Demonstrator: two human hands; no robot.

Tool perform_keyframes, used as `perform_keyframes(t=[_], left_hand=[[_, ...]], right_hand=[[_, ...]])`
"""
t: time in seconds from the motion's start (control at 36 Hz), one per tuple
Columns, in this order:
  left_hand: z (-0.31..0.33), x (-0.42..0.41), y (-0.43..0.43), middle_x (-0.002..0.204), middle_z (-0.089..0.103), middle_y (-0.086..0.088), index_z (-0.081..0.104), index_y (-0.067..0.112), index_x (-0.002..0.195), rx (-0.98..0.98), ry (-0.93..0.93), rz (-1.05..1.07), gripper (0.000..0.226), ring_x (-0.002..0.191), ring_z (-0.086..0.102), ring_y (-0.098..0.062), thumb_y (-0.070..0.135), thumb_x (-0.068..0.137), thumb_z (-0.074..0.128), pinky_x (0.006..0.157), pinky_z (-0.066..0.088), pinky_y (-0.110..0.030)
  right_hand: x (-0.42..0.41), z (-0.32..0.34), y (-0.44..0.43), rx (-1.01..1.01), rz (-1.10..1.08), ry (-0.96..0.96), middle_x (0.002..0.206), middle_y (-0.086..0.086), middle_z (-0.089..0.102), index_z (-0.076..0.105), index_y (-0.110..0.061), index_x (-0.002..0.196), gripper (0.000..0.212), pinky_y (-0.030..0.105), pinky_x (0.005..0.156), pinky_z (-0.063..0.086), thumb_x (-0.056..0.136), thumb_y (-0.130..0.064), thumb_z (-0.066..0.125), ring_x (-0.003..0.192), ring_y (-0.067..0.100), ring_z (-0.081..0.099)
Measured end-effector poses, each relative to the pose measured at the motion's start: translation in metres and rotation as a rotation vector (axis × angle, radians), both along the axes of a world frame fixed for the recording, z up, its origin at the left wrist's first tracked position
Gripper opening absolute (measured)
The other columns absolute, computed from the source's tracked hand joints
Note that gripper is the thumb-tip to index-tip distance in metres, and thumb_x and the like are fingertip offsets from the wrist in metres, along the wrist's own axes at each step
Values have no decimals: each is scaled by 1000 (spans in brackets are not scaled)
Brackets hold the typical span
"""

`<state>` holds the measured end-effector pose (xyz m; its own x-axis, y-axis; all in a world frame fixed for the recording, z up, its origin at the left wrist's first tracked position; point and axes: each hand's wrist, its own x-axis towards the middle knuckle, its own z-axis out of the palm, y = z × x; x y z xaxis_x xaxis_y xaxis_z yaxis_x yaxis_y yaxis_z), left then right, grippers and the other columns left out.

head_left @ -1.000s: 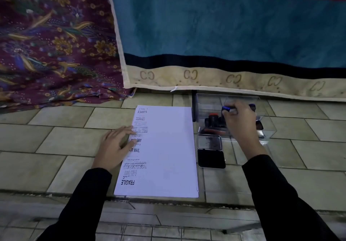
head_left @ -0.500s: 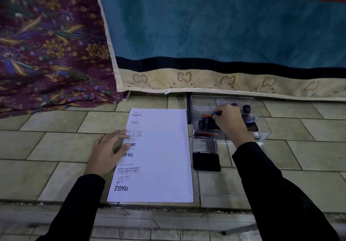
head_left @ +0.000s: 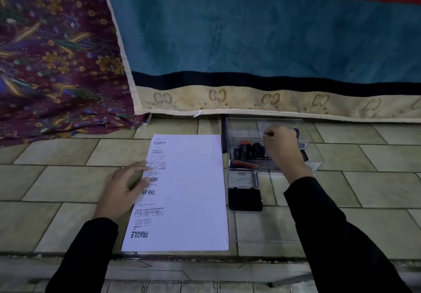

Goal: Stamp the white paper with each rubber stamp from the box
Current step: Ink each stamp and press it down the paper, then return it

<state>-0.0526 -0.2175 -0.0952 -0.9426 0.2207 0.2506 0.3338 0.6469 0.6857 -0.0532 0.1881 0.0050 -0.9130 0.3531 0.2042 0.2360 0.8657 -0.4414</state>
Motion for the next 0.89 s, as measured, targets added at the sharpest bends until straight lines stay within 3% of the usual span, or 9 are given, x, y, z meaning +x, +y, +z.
perform_keyframes(t=[0.06,0.14,0.28,0.33,0.39,0.47,0.61,0.78,0.89], left_hand=[[0,1,1,129,60,18,64,33,112,192,-92,23,23,125,51,-3,27,90,68,107,40,-43],[10,5,1,127,62,17,65,34,112,413,-221,95,23,123,53,-2,23,91,65,105,40,-36],[35,7,18,117,67,14,66,35,106,478,-245,181,20,113,59,-1,22,93,62,86,42,-12],[44,13,37,113,69,14,66,37,106,500,-269,156,21,101,64,-1,21,93,63,78,48,-14],[50,22,60,118,65,22,64,36,112,420,-256,108,23,107,61,2,25,92,64,86,47,-23],[52,36,96,120,57,35,61,38,117,218,-203,8,29,117,47,14,35,89,66,100,37,-19],[43,63,151,137,42,28,49,37,132,-39,-59,-182,65,132,33,7,71,77,55,112,22,-22],[23,73,175,149,16,30,29,38,145,-193,-51,-215,99,141,4,9,89,63,49,120,-2,-29],[16,73,177,149,14,29,28,37,146,-218,-34,-207,103,140,-5,13,89,60,51,119,-8,-28]], right_hand=[[-1,5,13,-28,-46,52,93,19,71,70,0,93,24,32,72,54,91,-3,47,83,32,66],[-6,12,33,-78,-136,64,99,19,69,69,-1,100,21,29,72,48,91,-4,50,89,31,64],[-23,10,47,-79,-201,-112,105,25,64,64,1,105,22,34,74,49,92,-9,50,95,36,62],[-31,6,45,-79,-186,-163,102,26,64,63,3,98,19,36,74,51,90,-10,51,91,36,62],[-37,3,41,-43,-184,-224,104,25,63,62,2,99,20,36,76,50,90,-12,50,94,36,62],[-44,-1,37,29,-202,-281,111,21,60,58,-2,107,22,39,85,48,91,-14,49,102,36,58],[-49,-9,38,132,-238,-272,107,18,62,54,-6,102,14,43,93,44,89,-10,52,101,35,59],[-48,-16,41,118,-196,-105,106,21,62,52,-6,107,20,40,79,46,89,-12,59,97,38,60],[-42,-8,36,18,-143,110,116,24,54,50,-4,118,30,40,75,46,91,-14,58,99,41,56]])
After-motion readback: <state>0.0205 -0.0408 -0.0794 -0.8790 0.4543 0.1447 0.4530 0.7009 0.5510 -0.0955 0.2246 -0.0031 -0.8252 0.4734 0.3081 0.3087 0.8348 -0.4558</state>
